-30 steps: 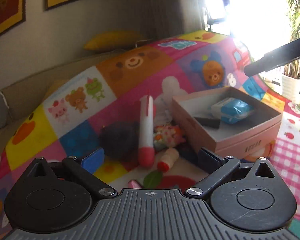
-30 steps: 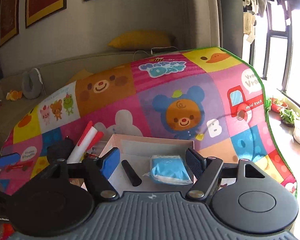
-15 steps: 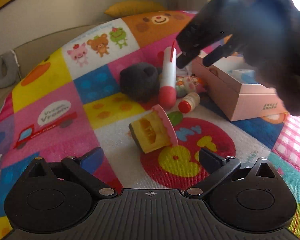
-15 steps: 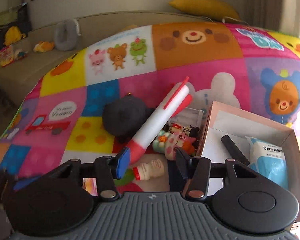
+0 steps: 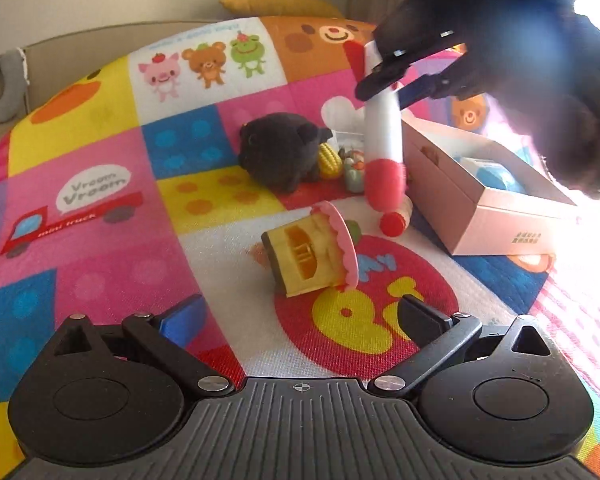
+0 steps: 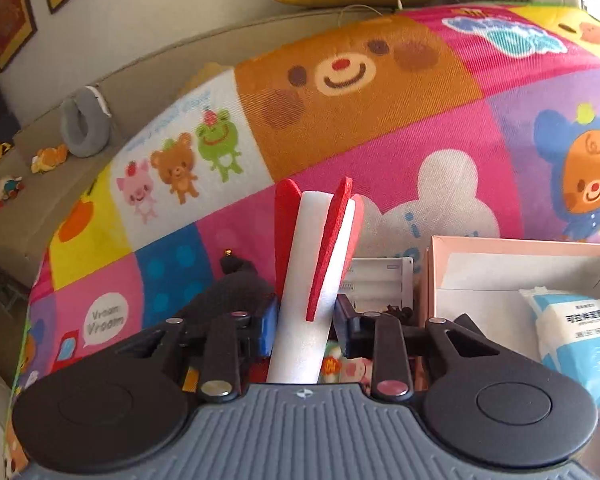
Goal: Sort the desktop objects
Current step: 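Grasp the white pen with red cap with the right gripper and lift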
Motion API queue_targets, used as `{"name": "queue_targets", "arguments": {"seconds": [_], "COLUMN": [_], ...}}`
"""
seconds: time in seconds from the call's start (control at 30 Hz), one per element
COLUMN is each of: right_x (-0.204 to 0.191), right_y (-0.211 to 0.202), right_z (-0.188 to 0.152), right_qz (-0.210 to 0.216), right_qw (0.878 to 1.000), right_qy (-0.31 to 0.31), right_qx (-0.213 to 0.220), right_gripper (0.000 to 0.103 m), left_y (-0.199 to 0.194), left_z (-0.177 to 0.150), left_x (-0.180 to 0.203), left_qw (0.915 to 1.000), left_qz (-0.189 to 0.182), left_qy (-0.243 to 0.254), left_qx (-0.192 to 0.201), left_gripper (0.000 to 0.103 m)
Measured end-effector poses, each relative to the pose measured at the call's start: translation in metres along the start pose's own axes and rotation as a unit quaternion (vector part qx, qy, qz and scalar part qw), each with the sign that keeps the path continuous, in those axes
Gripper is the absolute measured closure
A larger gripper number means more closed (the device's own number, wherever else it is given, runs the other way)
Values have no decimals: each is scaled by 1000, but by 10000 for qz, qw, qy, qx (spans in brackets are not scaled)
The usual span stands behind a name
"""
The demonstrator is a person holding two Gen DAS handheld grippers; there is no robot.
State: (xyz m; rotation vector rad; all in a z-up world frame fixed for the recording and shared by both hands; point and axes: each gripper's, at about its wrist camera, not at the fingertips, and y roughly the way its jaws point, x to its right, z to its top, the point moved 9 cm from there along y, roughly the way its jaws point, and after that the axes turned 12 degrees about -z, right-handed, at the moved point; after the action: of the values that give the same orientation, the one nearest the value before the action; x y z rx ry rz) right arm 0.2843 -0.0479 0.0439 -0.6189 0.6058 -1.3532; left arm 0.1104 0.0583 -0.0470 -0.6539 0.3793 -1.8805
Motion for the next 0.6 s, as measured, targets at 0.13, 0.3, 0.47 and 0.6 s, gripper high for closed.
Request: {"name": "queue_targets", "arguments": {"seconds": [0.13,0.3,0.47,0.6], "right_x": [10,30,39,45], "right_y": [-61,-103,-103,-109], "right_z": [-26,-74,-145,-169], "right_qz": [220,563,927,408], "right_qw": [9988,9942,9821,9887], "right_qy": [-404,-487,-679,-1320], "right_qx": [-175,-781,-1490,-579], "right_gripper": [74,74,73,59], "left_y": [-2,-7,-8,-5], "left_z": [0,2,8,18], "left_x": [1,0,0,6], "left_qw": [10000,9996,9978,9972], "left_qz": [41,241,645,729], "left_qy": [8,18,42,54], "left_qx": [41,150,174,185], "left_gripper": [0,0,0,0]}}
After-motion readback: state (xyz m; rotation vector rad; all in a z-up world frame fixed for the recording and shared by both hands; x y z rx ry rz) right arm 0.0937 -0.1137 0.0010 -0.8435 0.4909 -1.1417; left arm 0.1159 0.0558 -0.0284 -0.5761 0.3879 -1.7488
